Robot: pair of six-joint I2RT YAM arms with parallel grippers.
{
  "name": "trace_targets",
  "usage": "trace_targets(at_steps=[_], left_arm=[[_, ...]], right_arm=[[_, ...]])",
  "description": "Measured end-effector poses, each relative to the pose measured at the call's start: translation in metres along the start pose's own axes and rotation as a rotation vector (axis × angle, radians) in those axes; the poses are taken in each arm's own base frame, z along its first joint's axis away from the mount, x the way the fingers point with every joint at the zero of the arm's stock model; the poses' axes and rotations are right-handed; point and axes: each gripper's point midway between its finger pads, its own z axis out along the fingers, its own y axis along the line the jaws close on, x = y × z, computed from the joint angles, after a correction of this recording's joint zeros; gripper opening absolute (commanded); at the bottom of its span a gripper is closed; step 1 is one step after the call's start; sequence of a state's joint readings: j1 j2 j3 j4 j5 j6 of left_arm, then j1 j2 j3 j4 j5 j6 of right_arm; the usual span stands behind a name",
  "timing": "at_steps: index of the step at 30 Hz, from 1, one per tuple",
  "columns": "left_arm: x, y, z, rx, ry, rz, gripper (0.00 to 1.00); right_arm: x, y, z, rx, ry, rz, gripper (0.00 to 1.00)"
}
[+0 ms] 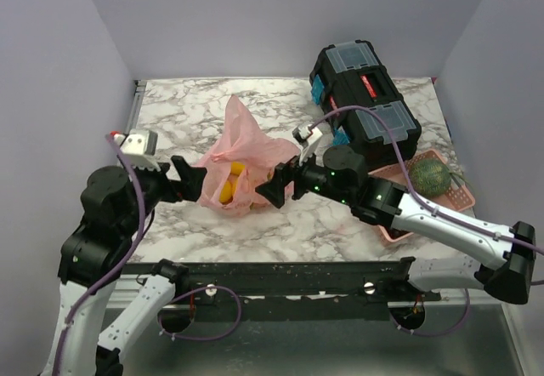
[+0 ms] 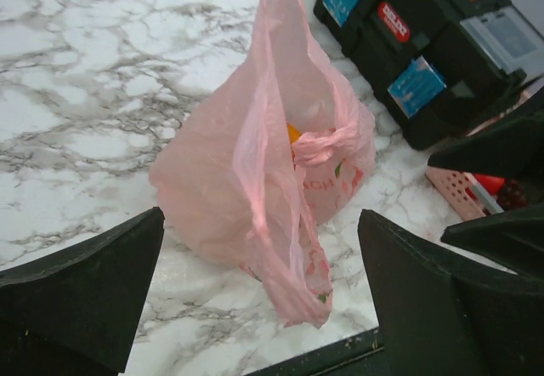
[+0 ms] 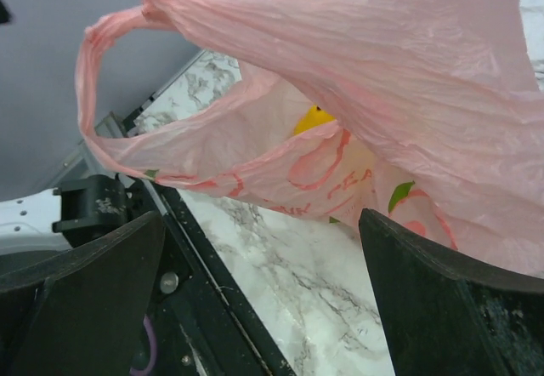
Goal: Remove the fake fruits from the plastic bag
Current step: Adjust the plastic bag at the center of the board.
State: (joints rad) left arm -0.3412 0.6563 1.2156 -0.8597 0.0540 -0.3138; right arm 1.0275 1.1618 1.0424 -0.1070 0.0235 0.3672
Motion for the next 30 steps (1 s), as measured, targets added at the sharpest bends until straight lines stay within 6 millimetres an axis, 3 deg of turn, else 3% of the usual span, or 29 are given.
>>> trace_targets(at_steps=[4,7,11,16,21,23,26,27,29,30], left_arm=[[0.001,0.013,-0.018,-0.063,-0.102,-0.050,0.94],[0.018,0.022,-0.007,-0.098,-0.079,-0.093,0.94],[0.046,0.026,0.015,-0.108,0.007,-0.142,0.88],[0.057,0.019,0.027,-0.066,0.040,-0.175,0.57],[0.048,0.014,0.030,-0.035,-0.001,-0.169,0.27],[0.045,0.014,0.032,-0.029,-0.017,-0.160,0.19],[0.044,0.014,0.035,-0.024,-0.031,-0.150,0.06],[0.044,0.014,0.036,-0.023,-0.033,-0.146,0.00],[0.046,0.015,0.038,-0.024,-0.033,-0.142,0.00],[0.047,0.016,0.040,-0.025,-0.034,-0.139,0.00]], right_arm=[[0.015,-0.006,0.023,0.018,0.058,-0.033,1.00],[0.014,-0.007,0.038,0.031,0.070,-0.077,1.00],[-0.012,0.000,0.052,0.025,0.027,-0.161,1.00],[-0.052,0.012,0.070,0.012,-0.042,-0.271,0.97],[-0.069,0.016,0.094,0.005,-0.063,-0.392,0.86],[-0.068,0.017,0.106,-0.007,-0.053,-0.433,0.85],[-0.056,0.018,0.122,-0.040,-0.020,-0.485,0.69],[-0.050,0.017,0.126,-0.049,-0.005,-0.498,0.60],[-0.039,0.016,0.131,-0.065,0.025,-0.513,0.42],[-0.034,0.015,0.132,-0.070,0.040,-0.518,0.27]])
